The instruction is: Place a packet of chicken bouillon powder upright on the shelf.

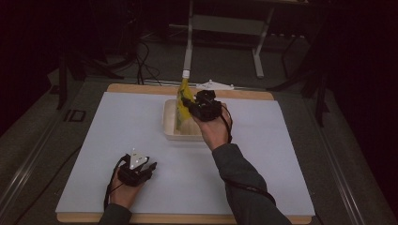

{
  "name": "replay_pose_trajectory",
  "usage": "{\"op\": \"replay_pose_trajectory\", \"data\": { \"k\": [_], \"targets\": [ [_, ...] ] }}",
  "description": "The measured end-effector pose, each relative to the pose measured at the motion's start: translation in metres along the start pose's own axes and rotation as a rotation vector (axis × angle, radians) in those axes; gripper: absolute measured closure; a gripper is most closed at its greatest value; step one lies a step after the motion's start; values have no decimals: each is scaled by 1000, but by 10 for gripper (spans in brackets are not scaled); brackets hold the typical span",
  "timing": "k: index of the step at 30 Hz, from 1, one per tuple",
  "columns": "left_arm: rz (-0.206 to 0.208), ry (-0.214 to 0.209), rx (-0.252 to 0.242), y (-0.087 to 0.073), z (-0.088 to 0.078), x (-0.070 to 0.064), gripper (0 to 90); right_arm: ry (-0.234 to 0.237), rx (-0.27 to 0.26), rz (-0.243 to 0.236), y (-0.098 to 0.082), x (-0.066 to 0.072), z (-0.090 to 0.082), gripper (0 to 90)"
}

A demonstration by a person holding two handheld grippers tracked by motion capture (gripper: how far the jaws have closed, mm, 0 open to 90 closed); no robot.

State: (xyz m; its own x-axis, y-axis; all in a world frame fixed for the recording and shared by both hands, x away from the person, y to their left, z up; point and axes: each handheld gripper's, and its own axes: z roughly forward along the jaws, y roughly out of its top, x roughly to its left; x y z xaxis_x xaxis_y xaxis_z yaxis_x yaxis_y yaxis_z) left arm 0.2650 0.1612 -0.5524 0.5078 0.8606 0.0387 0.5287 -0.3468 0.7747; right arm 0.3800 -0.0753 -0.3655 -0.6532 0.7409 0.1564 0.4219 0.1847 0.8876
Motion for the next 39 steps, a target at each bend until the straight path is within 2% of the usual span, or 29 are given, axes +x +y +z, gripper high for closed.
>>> {"op": "replay_pose_trajectory", "data": {
  "k": [8,21,33,39],
  "targets": [
    [0,0,0,0,0,0,607,-20,-5,-11,-1,0,6,900],
    [-3,-1,-3,0,0,0,607,-31,-9,5,-8,-1,15,900],
    [-1,-1,-5,0,0,0,607,-46,10,-7,-17,6,21,900],
    [1,-1,-3,0,0,0,607,-54,24,10,-21,5,25,900]
  ]
}}
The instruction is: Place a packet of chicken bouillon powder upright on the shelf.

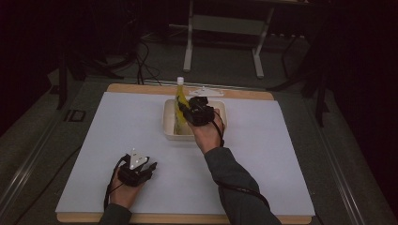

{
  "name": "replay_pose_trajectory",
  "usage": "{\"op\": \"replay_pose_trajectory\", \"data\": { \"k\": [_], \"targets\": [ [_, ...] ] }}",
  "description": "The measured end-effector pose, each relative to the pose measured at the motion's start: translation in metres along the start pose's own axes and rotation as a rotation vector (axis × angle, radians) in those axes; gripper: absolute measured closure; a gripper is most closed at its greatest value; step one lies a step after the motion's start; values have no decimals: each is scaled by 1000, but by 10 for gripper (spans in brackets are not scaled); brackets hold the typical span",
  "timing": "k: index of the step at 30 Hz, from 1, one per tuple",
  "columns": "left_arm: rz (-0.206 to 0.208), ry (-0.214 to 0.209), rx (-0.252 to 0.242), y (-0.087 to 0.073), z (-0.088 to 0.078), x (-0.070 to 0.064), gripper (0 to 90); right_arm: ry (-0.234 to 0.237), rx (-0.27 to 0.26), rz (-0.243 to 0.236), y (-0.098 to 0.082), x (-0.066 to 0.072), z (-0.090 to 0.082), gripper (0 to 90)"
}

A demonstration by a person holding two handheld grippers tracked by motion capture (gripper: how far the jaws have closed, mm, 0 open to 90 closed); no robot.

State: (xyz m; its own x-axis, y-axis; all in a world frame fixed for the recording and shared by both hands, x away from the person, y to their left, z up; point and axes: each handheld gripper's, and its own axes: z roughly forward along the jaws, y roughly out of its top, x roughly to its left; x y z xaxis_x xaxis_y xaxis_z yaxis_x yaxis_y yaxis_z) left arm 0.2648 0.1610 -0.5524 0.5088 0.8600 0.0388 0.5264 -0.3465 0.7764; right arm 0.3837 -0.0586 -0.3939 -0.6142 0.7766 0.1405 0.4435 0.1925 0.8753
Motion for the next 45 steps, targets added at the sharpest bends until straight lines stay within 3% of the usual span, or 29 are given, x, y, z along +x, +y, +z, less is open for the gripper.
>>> {"op": "replay_pose_trajectory", "data": {
  "k": [18,45],
  "targets": [
    [1,-1,1,0,0,0,605,-34,28,40,0,1,10,900],
    [0,-3,-1,0,0,0,604,-90,61,132,-2,-11,38,897]
  ]
}}
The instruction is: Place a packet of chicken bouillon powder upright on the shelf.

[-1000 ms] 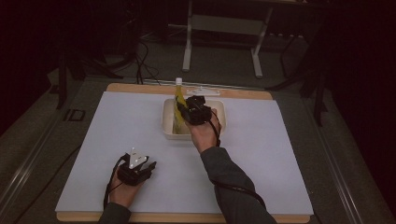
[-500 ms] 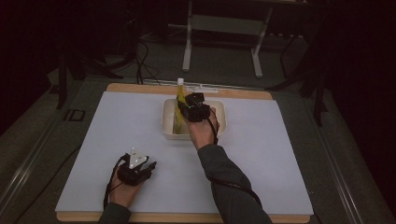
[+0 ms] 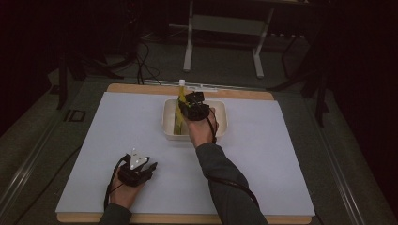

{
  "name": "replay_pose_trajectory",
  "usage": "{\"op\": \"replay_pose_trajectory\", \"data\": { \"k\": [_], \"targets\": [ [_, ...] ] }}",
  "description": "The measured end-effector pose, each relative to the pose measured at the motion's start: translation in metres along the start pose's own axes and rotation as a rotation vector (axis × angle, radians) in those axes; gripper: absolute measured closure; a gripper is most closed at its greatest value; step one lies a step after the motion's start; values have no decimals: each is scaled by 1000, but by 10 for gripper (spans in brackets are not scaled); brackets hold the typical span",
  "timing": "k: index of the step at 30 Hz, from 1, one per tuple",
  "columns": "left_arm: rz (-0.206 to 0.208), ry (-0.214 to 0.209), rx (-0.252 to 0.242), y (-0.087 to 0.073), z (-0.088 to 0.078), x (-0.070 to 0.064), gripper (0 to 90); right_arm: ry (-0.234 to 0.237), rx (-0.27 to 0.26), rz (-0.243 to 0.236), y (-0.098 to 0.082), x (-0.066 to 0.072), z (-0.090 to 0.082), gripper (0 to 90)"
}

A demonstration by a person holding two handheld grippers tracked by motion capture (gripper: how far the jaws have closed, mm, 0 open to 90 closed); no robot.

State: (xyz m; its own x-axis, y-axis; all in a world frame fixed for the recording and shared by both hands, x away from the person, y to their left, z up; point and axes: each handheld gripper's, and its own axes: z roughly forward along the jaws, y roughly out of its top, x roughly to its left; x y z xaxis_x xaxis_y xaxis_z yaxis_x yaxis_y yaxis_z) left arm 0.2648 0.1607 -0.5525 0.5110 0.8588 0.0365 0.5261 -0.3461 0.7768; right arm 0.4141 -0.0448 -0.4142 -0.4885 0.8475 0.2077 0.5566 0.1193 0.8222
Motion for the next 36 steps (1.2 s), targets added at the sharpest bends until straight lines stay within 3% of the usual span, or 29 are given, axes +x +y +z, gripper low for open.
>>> {"op": "replay_pose_trajectory", "data": {
  "k": [7,13,18,23,28,36],
  "targets": [
    [0,-1,1,0,0,0,604,-18,9,-8,3,1,4,893],
    [-3,0,-3,0,0,0,604,-14,63,0,3,-5,12,829],
    [-2,1,-3,0,0,0,604,-18,52,-2,0,-7,11,664],
    [1,3,-3,0,0,0,603,19,52,-14,-1,-7,7,564],
    [-1,4,-4,0,-1,0,601,37,56,-54,0,-6,1,536],
    [-2,6,-5,0,-1,-1,596,51,30,-78,1,-7,-14,529]
  ]
}}
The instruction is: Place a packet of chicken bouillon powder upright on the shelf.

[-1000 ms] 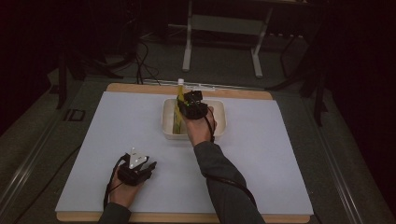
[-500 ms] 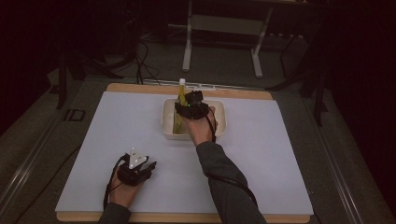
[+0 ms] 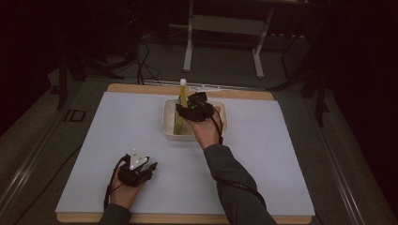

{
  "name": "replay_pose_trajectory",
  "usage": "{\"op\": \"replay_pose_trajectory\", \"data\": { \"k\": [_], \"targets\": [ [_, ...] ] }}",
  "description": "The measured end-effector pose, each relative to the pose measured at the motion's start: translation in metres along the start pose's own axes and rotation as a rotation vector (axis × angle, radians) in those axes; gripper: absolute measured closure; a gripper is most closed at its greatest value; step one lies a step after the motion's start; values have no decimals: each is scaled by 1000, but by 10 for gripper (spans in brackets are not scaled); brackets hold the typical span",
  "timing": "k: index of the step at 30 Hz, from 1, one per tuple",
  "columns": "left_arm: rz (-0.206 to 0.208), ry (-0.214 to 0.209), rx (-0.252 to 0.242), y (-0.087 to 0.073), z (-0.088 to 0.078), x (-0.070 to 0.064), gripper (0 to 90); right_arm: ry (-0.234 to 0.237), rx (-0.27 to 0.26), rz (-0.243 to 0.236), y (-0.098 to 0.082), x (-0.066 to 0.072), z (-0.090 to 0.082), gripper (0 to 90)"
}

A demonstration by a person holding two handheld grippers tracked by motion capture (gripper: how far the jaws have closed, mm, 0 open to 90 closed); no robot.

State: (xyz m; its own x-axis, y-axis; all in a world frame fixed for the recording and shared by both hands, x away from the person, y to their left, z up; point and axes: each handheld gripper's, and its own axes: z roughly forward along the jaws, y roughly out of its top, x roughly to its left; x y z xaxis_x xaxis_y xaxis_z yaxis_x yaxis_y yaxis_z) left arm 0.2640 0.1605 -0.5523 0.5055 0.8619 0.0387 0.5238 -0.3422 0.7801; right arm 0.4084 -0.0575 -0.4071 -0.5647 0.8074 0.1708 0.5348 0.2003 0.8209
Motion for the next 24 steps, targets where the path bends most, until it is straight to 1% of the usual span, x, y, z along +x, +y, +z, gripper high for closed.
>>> {"op": "replay_pose_trajectory", "data": {
  "k": [5,6,9,15,24],
  "targets": [
    [-1,1,0,0,0,0,596,12,-12,-14,-1,1,-8,529],
    [0,1,1,0,0,0,596,28,-14,-19,-2,1,-12,531],
    [-1,2,0,0,0,0,595,46,-22,-22,-5,3,-17,530],
    [2,2,3,0,0,0,596,64,-19,-64,-13,7,-23,533],
    [2,4,2,0,0,0,595,100,-11,-108,-26,11,-37,528]
  ]
}}
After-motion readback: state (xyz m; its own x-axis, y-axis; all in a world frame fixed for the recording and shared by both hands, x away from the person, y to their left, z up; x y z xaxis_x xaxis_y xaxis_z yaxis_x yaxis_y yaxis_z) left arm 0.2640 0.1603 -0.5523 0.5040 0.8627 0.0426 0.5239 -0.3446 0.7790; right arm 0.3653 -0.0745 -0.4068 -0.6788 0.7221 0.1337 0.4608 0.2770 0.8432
